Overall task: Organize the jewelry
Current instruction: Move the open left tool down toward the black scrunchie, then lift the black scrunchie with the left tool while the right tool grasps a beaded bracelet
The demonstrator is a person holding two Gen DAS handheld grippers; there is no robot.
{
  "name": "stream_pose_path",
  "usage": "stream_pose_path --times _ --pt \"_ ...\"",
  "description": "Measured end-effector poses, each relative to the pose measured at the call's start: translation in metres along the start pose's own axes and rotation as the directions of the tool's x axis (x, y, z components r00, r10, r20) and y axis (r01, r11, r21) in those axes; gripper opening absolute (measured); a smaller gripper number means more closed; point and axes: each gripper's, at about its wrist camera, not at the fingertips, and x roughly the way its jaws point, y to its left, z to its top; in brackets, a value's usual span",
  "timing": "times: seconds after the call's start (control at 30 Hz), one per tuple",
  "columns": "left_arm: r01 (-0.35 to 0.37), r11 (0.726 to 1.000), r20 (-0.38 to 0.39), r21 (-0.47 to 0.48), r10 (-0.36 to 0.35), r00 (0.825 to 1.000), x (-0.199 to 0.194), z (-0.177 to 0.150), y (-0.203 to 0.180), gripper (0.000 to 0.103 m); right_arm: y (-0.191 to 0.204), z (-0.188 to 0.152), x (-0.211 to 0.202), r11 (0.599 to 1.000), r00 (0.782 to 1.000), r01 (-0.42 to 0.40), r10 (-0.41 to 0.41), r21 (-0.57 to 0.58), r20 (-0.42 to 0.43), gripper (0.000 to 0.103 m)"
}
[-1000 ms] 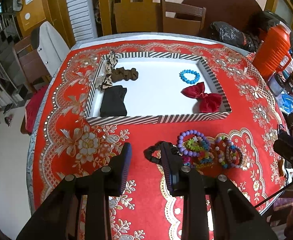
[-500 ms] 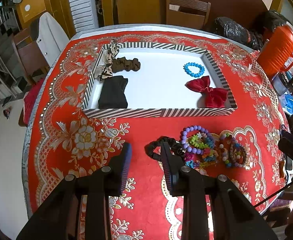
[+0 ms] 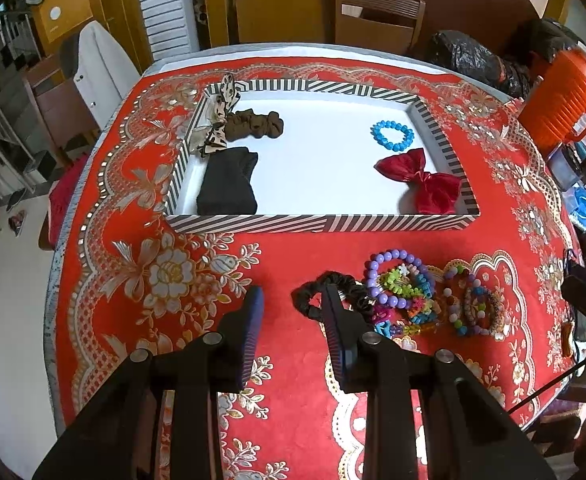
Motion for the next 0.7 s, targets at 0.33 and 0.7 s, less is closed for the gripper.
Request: stream_pose_path --times 0.33,0.7 --pt "0.075 0.996 -0.04 -0.045 -0.077 0.996 0.009 0.002 0.005 0.019 -0.006 -0.003 0.007 1.0 1.0 0.017 -0.018 -0.007 -0.022 0.061" --pt "0.203 0.959 -0.158 -0.196 -0.235 0.959 0.052 -0.004 0.018 0.02 -0.014 -0.008 0.05 0.999 0.995 -0.019 0.016 -0.029 -0.103 0.048"
